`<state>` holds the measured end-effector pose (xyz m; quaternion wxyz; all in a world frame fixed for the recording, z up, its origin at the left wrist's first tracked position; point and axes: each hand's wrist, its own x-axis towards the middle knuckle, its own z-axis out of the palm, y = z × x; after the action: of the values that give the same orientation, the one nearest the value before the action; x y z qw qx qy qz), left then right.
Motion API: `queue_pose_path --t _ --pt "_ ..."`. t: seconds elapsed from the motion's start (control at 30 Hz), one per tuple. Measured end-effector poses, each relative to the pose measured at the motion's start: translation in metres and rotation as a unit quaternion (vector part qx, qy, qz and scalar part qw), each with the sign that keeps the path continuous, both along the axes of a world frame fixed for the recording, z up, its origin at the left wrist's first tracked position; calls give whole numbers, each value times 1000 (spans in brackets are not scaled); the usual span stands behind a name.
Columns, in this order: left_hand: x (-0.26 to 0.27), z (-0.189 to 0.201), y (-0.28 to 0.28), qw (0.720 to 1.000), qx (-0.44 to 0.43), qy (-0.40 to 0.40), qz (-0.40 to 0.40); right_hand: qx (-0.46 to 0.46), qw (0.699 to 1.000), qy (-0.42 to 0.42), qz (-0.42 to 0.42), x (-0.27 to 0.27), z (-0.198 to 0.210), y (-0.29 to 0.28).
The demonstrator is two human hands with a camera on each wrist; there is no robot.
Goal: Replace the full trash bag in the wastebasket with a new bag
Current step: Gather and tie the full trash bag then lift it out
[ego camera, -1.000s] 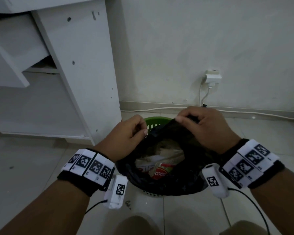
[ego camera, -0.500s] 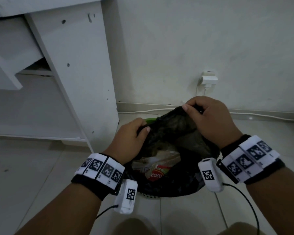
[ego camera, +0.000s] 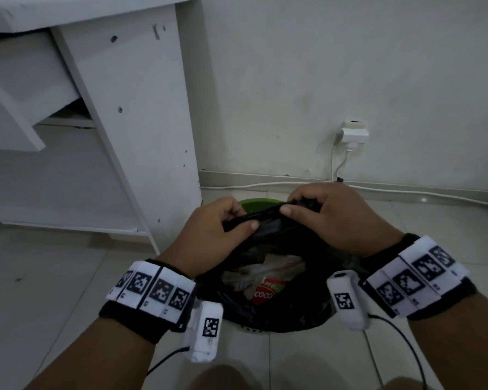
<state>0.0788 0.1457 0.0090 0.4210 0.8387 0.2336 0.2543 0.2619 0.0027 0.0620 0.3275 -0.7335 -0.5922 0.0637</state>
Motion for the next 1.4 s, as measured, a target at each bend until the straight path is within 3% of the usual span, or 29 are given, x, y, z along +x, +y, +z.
queue_pose_path --t 0.1,0.2,0.27,0.4,0.47,0.6,0.67,0.77,0.87,0.97,1.1,1.27,1.4 --pt "-14 -20 11 997 -75 22 -11 28 998 -24 -47 22 0 1" --pt "-14 -23 12 998 -62 9 25 -30 968 -205 -145 35 -7 9" --pt "-9 -14 8 998 -13 -17 55 -40 945 -271 -181 28 -6 15" --pt "3 16 -3 995 64 -53 59 -26 944 -322 -65 -7 0 29" --pt "5 26 -5 993 96 -51 50 -51 955 -292 -10 -17 1 37" --pt "-5 27 0 994 85 -44 55 -22 990 -114 79 -12 9 42" --pt "-15 19 4 998 2 -37 57 -19 997 -28 75 -7 18 40" --pt "-27 3 5 986 -162 -26 -2 44 999 14 19 1 25 43" --pt "-31 -5 -1 978 -205 -18 -40 61 997 -18 -46 8 19 55" --pt "-28 0 -4 977 -208 -39 -11 82 984 -136 -82 5 9 61" --pt "-23 21 -5 988 -134 -64 51 52 973 -221 36 -16 10 58" --pt "-19 28 -8 990 -96 -70 72 -17 981 -161 109 -13 21 69" --pt "-20 13 -18 987 -152 -27 47 71 986 -145 27 -5 25 77"
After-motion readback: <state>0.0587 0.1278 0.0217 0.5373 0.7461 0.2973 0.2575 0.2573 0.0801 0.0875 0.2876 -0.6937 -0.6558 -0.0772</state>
